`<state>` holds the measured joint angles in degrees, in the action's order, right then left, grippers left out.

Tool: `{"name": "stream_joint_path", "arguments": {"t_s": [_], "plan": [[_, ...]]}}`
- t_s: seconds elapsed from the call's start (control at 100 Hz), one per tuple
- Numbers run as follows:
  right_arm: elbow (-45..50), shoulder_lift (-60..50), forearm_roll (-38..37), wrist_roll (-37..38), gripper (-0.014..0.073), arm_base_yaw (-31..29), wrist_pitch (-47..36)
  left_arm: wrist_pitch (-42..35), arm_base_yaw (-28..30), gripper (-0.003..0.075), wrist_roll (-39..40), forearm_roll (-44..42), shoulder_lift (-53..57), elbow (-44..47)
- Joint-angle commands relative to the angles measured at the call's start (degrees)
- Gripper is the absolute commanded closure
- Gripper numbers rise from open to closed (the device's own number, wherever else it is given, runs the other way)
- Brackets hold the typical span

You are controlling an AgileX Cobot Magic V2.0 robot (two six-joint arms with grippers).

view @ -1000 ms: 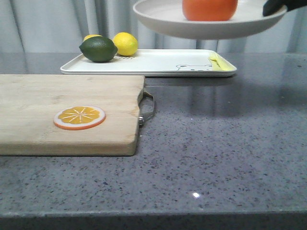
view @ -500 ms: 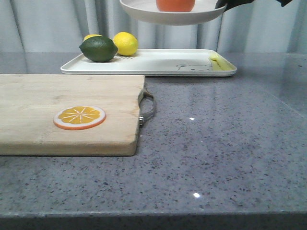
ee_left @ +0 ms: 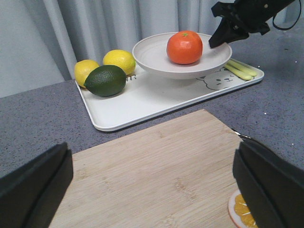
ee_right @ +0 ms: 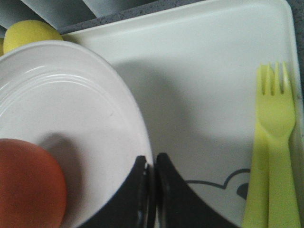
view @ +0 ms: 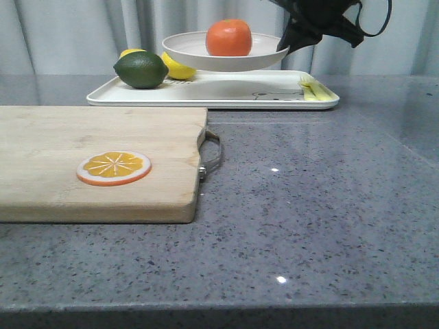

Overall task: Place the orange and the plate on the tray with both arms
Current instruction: 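Lower the plate with the orange onto the bear-print tray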

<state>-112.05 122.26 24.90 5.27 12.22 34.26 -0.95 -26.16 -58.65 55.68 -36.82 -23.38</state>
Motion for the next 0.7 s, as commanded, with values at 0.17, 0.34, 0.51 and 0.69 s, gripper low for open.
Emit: {"name": "stream_joint_path", "arguments": {"t_s": [0.17,0.34,0.51,0.69], "plan": [[-3.0,-2.4,1.5,-0.5,0.0657,-1.7,-2.7,-2.9,0.2,0.0060,0.1,0.4,0.1,-1.7],[-3.0,-1.7,1.5,-0.5,0.0657,-1.8,-2.5,-2.9,0.2,0.0060,0.1,0.4,0.1,-1.7],[-3.0,-0.3,1.5,-0.5,0.0657,-1.8,-1.5,-2.9,0.2,0.0060,0.1,0.4,0.1,-1.7],[-3.0,0.9,1.5,-0.5,0.0657,-1.8,-1.1,-2.9,0.2,0.0060,0.1,0.4,0.1,-1.7]]}}
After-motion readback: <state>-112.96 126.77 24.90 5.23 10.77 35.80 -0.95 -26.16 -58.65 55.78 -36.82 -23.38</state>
